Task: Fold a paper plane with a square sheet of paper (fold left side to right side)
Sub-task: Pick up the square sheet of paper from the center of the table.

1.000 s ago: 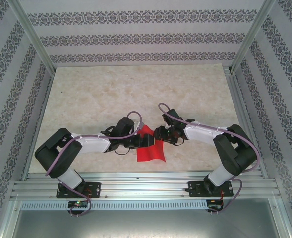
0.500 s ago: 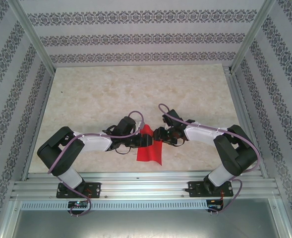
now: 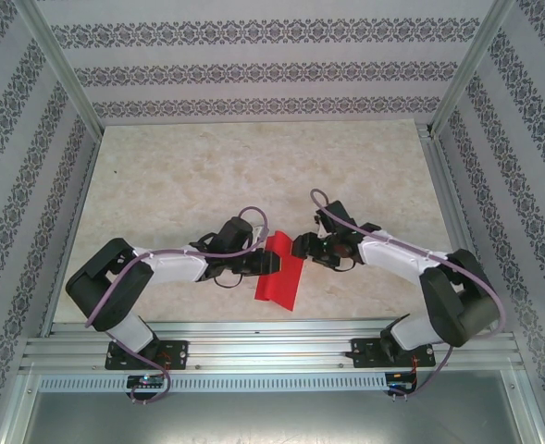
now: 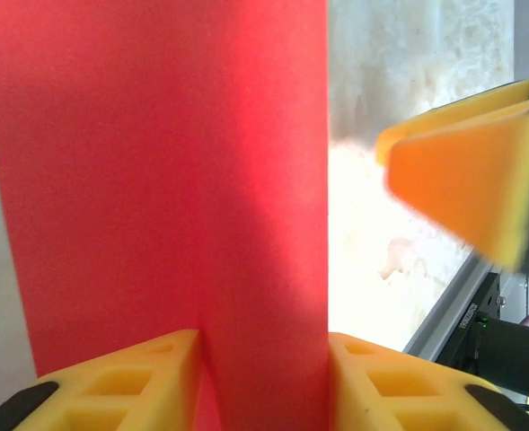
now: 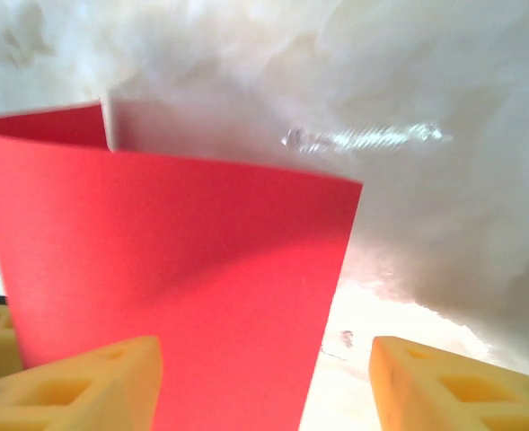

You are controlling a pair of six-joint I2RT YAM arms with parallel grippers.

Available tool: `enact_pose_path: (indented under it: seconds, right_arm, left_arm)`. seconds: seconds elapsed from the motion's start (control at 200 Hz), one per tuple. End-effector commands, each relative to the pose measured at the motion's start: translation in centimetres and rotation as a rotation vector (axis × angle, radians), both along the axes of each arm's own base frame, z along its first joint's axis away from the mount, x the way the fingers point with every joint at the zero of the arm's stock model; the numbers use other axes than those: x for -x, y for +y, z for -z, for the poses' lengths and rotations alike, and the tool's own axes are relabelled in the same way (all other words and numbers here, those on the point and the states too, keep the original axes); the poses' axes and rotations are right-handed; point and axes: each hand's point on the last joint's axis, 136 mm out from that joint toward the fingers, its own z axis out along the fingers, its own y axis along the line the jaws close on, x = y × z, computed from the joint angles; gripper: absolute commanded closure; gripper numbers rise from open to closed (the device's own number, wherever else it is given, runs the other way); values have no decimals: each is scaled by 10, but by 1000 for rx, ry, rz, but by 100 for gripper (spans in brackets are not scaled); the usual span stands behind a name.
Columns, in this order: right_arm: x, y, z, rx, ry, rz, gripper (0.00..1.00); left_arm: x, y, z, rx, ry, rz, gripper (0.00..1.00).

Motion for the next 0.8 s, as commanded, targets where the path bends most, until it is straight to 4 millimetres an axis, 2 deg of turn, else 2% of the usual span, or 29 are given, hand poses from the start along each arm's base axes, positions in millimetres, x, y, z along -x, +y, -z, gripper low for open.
enact_pose_path:
  seconds: [0.0,0.24,0.38,0.56,0.674,0.794]
  right_arm:
    - [-7,-18,-15,-26,-94,11,33]
    - [-20,-18,-59,-335,-286,41,22]
    - [-21,-9,-70,-410,-326,3,21]
    - [-26,4,-96,-578,-391,-1,21]
    - [-29,9,-106,-624,-400,0,21]
    - [-32,13,-106,-649,-374,10,22]
  left_arm:
    - [-9,-7,-25,34,-82,16,61]
    - [-39,-4,-63,130,-162,-27,65]
    - [-58,-1,-91,200,-217,-49,66]
    - [-79,4,-127,277,-280,-82,66]
    - [-82,3,-139,296,-297,-81,66]
    - [-81,2,-143,315,-292,-78,66]
